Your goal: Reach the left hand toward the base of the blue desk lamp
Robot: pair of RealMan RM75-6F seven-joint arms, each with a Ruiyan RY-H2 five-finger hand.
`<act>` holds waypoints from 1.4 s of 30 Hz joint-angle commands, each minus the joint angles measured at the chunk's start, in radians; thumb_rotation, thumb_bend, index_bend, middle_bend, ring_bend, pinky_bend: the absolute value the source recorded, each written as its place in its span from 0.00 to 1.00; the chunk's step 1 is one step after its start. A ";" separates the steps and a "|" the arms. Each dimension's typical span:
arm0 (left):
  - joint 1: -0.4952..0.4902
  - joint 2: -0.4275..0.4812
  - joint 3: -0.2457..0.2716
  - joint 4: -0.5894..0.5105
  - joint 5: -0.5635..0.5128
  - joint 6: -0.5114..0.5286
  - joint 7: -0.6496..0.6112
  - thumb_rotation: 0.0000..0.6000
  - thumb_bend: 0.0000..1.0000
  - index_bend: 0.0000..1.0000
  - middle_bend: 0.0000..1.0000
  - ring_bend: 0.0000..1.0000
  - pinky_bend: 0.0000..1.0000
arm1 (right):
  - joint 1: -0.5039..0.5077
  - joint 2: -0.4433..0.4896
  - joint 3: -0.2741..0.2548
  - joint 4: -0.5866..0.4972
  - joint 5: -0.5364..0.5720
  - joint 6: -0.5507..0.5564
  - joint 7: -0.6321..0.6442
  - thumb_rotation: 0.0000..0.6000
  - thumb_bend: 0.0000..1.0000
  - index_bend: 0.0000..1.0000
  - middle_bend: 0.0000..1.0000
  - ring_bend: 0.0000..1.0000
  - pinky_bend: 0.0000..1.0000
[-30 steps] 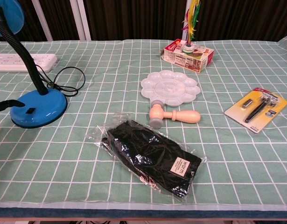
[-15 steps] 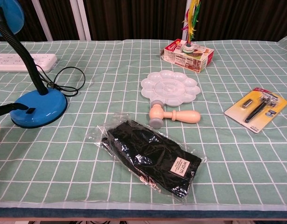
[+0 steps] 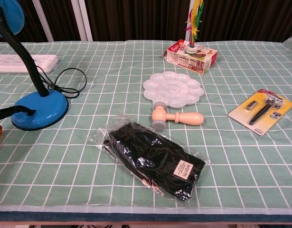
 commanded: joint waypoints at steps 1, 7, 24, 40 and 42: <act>-0.002 -0.003 0.003 0.000 -0.001 0.000 0.005 1.00 0.90 0.00 0.81 0.82 0.84 | 0.000 0.000 0.000 0.000 0.000 0.000 0.000 1.00 0.15 0.08 0.05 0.03 0.00; -0.002 -0.008 0.011 0.004 0.001 0.007 0.020 1.00 0.90 0.00 0.81 0.82 0.84 | 0.000 0.000 0.000 0.000 0.000 0.000 0.000 1.00 0.15 0.08 0.05 0.03 0.00; -0.001 -0.032 0.029 0.029 -0.004 0.022 0.054 1.00 0.90 0.12 0.81 0.82 0.84 | 0.001 -0.001 -0.001 0.001 -0.001 -0.002 0.000 1.00 0.15 0.08 0.05 0.03 0.00; 0.011 -0.054 0.052 0.052 0.017 0.056 0.092 1.00 0.90 0.25 0.81 0.82 0.84 | 0.002 -0.002 -0.003 0.001 -0.003 -0.004 0.000 1.00 0.15 0.08 0.05 0.03 0.00; 0.017 -0.057 0.060 0.051 0.024 0.065 0.098 1.00 0.90 0.25 0.81 0.82 0.84 | 0.002 -0.002 -0.003 0.002 -0.004 -0.003 0.000 1.00 0.15 0.08 0.05 0.03 0.00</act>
